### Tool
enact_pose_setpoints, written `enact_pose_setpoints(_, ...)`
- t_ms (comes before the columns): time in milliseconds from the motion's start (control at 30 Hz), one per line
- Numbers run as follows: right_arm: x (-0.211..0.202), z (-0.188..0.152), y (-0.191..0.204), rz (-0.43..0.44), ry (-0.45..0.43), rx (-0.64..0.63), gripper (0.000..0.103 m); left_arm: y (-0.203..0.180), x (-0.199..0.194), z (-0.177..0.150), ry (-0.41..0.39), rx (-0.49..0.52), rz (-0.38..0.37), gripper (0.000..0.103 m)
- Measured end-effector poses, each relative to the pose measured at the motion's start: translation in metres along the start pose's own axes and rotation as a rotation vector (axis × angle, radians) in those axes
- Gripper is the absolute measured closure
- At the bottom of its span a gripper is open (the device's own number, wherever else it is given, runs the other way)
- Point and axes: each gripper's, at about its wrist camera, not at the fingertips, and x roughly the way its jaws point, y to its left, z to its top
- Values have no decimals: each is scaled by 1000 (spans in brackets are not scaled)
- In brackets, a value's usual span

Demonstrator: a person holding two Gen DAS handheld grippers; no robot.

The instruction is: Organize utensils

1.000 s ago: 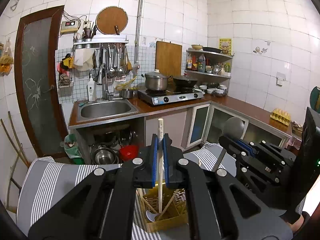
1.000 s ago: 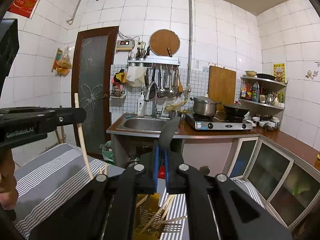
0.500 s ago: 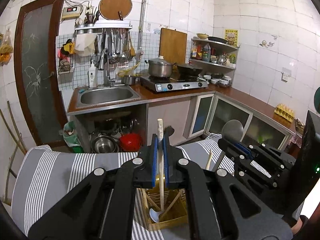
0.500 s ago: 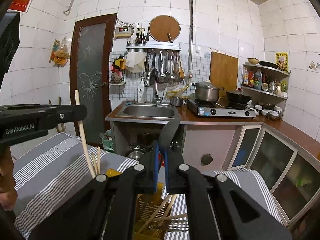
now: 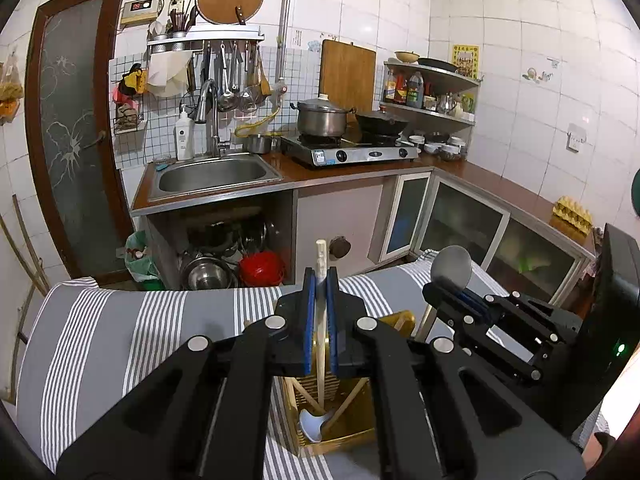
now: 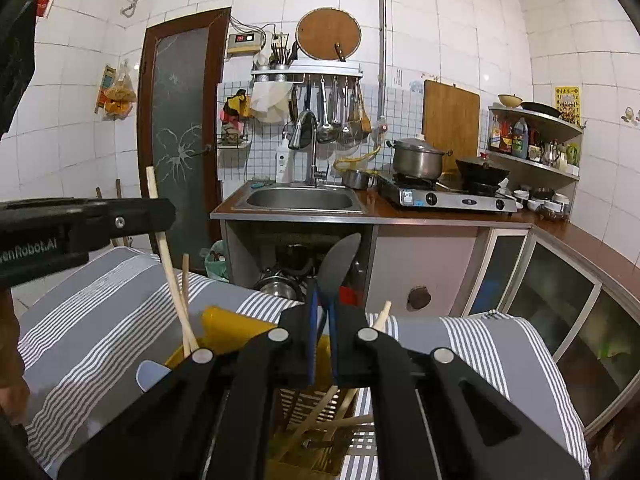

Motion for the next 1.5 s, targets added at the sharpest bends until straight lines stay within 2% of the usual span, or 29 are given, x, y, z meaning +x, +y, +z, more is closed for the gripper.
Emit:
enact_pose_setpoints(367,13,-25,5,0,58,-3,98,2,24,-30,68,16,22,99)
enact_pose_setpoints(467,13,-25,4,-2,73,2,92,4,26,-36,72,11,28,99)
enact_pose_setpoints(500,11,-25,3,-10,67,2,76,5,25,-37,70,11,33,95)
enact_pose_setpoints(533,8,-24,2,-17,58,4,59,5,25,-38,70,9,33,83)
enact_pose_setpoints(600,-2,-20,-1,-28,35,14,57,5,19,-39,55,3,37,68)
enact_pose_setpoints(667,-11,-15,-4,-40,16,19,57,5,13,-39,43,8,44,64)
enact_pose_setpoints(733,-24,-11,-6,-52,-2,16,57,5,2,-39,21,8,52,52)
enact_pose_setpoints(867,-58,0,-7,-82,-48,6,55,8,-31,-36,-54,11,89,35)
enact_pose_setpoints(1000,-106,4,-9,-100,-94,11,47,13,-78,-41,-145,19,145,12)
enact_pose_setpoints(1067,-136,-6,-10,-105,-121,32,40,18,-107,-57,-188,31,188,5)
enact_pose_setpoints(1100,-152,-16,-9,-107,-133,38,36,18,-118,-66,-203,40,207,5)
enact_pose_setpoints(1200,-194,-60,-10,-106,-132,59,29,22,-157,-121,-251,75,275,5)
enact_pose_setpoints(1300,-224,-109,-9,-97,-85,100,27,24,-185,-192,-268,94,360,5)
enact_pose_setpoints(1400,-254,-157,-6,-104,-65,112,25,32,-208,-246,-214,35,353,5)
enact_pose_setpoints(1500,-272,-185,-5,-140,-55,118,25,39,-229,-274,-217,-26,358,5)
